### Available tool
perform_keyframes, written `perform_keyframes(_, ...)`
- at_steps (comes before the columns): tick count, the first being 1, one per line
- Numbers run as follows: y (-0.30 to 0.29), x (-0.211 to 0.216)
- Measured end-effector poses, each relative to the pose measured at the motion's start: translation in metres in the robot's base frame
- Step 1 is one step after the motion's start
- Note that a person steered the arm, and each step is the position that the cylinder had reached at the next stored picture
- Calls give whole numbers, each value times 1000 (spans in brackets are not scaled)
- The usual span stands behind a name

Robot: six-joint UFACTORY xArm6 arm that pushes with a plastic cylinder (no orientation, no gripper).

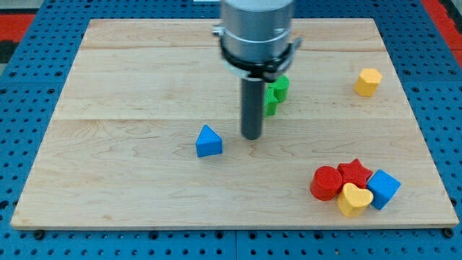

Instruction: Place your arm at the bottom right corner of the board

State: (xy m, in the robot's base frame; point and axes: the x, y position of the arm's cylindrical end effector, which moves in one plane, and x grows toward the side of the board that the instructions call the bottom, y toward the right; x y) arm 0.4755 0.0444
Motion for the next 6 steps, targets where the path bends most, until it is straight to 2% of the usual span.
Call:
perform_keyframes(4, 187, 35)
perform_keyframes(6, 222, 141)
